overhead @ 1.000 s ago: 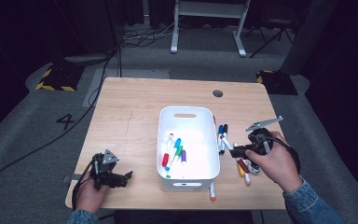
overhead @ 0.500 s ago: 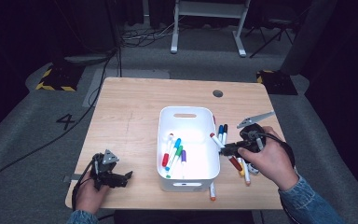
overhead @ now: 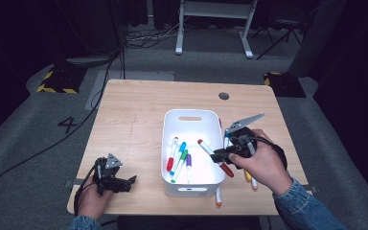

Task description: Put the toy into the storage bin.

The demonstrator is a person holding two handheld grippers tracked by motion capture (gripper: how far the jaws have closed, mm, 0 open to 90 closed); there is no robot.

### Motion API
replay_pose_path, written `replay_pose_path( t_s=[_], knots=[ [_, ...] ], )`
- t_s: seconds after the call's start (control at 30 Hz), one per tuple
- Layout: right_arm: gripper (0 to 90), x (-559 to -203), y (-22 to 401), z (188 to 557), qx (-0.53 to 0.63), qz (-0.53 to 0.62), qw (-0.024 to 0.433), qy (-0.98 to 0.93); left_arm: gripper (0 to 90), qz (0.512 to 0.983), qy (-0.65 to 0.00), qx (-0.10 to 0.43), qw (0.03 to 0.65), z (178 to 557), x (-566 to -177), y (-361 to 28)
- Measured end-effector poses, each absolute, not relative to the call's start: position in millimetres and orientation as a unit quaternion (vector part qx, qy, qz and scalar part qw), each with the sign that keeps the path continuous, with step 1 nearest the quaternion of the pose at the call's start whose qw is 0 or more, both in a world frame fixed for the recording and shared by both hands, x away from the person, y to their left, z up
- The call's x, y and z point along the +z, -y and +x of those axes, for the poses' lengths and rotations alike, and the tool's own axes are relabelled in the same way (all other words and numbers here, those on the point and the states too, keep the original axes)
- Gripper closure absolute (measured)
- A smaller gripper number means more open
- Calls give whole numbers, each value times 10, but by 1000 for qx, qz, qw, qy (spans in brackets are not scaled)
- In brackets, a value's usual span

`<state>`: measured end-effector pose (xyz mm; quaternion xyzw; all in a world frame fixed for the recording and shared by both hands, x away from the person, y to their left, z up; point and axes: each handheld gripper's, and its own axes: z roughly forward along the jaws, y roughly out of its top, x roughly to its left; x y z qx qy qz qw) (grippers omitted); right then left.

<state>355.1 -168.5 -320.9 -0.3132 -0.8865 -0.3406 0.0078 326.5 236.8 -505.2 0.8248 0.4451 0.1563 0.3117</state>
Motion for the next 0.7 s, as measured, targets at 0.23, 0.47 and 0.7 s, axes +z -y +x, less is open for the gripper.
replay_pose_path(
  t_s=[0.23, 0.47, 0.7],
  knots=[
    [769, -3201, 1543, 3550, -344, -299, 13, 890, 0, 825, -445, 157, 311, 3265, -5052, -2369],
    [769, -3233, 1474, 3550, -343, -292, 15, 893, 0, 825, -445, 157, 311, 3265, -5052, -2368],
    [770, -3309, 1400, 3549, -328, -270, 9, 905, 0, 825, -445, 156, 312, 3265, -5052, -2368]
  ],
)
